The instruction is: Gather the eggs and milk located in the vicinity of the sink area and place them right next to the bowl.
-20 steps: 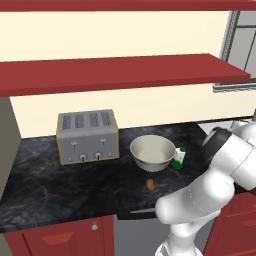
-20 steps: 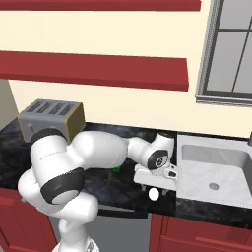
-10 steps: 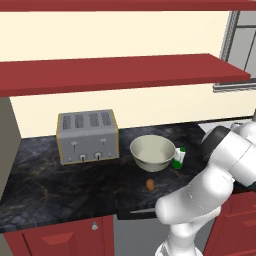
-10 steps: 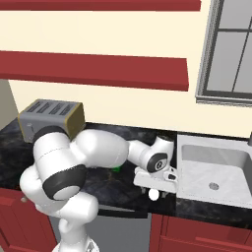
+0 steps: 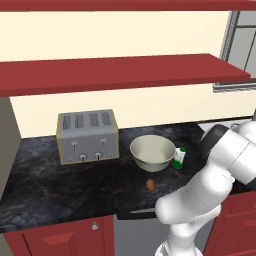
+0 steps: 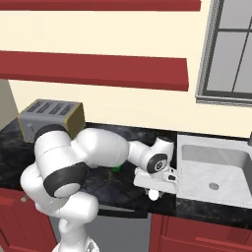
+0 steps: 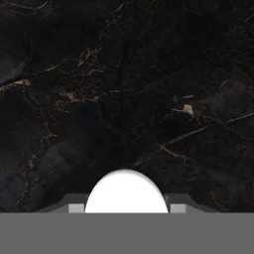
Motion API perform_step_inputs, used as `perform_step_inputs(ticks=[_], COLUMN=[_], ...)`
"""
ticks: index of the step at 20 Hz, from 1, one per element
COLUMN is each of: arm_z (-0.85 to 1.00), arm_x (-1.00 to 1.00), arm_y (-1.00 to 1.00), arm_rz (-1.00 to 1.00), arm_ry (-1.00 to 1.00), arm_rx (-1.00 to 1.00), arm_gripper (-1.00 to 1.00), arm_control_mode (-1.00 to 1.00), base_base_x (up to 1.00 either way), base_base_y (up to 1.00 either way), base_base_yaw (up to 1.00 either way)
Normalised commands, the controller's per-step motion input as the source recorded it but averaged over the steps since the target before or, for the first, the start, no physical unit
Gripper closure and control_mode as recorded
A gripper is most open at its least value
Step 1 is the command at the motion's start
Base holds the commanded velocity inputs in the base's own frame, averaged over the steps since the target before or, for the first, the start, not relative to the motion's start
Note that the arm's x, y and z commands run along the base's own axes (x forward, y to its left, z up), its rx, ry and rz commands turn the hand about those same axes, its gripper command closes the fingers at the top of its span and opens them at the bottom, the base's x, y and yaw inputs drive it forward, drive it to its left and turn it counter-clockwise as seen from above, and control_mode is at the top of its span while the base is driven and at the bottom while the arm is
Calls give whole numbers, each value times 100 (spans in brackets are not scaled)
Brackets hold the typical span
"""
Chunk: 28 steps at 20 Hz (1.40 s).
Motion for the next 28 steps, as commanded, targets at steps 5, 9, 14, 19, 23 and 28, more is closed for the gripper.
perform_step_inputs(ticks=[5, 9, 14, 19, 23, 28], arm_z=[5, 19, 23, 32, 18, 0], arm_x=[-21, -33, -24, -5, 0, -7], arm_y=[10, 43, 60, 67, 53, 43], arm_rz=[3, 13, 15, 13, 6, 2], arm_ry=[-5, -20, -25, -31, -33, -21], arm_rx=[0, 0, 0, -1, 0, 0], arm_gripper=[100, 100, 100, 100, 100, 100], arm_control_mode=[-100, -100, -100, -100, -100, -100], base_base_x=[0, 0, 0, 0, 0, 0], base_base_y=[0, 0, 0, 0, 0, 0], base_base_yaw=[0, 0, 0, 0, 0, 0])
